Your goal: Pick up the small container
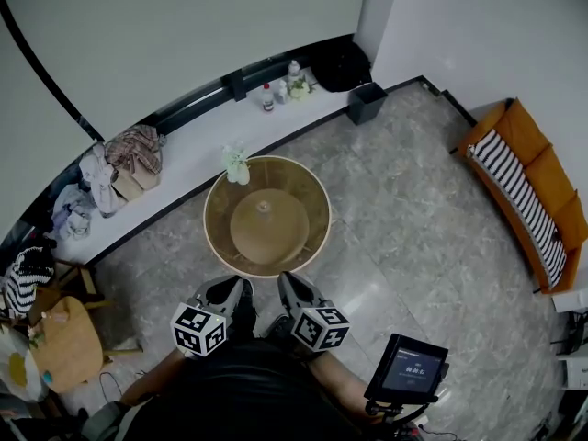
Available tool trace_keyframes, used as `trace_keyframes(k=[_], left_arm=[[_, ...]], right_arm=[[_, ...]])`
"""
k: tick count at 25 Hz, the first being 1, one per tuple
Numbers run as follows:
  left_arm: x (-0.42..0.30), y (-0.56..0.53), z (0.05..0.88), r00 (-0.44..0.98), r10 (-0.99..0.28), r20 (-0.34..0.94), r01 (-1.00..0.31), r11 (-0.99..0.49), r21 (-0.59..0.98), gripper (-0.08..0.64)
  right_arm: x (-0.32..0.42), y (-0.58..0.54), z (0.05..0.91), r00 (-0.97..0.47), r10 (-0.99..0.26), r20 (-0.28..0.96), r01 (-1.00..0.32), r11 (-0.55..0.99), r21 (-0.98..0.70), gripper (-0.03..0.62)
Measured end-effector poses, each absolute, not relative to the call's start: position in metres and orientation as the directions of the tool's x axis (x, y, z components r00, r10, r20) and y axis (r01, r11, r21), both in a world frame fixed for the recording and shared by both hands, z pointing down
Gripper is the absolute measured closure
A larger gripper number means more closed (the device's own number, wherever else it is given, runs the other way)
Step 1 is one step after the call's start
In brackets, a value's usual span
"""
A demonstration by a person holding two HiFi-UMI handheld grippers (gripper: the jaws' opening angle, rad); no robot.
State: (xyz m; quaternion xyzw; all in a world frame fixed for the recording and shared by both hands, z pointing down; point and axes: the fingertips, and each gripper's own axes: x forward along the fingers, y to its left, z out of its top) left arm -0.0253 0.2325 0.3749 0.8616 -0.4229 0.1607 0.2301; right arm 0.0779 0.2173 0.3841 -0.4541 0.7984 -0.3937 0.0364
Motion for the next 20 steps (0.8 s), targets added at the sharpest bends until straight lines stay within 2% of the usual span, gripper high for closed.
trace_keyframes(k=[15, 20], left_arm=[[-0.032, 0.131, 0.405, 0.642, -0.591, 0.488, -0.763, -0.556, 0.330, 0.558], [-0.043, 0.082, 0.414, 0.639, -0.579, 0.507, -0.761, -0.574, 0.302, 0.558]], right_arm=[[0.070, 0.128, 0.412, -0.538, -0.756, 0.373, -0.730, 0.196, -0.655, 0.586], [0.058, 0.089, 0.423, -0.534, -0.742, 0.405, -0.737, 0.174, -0.653, 0.586]])
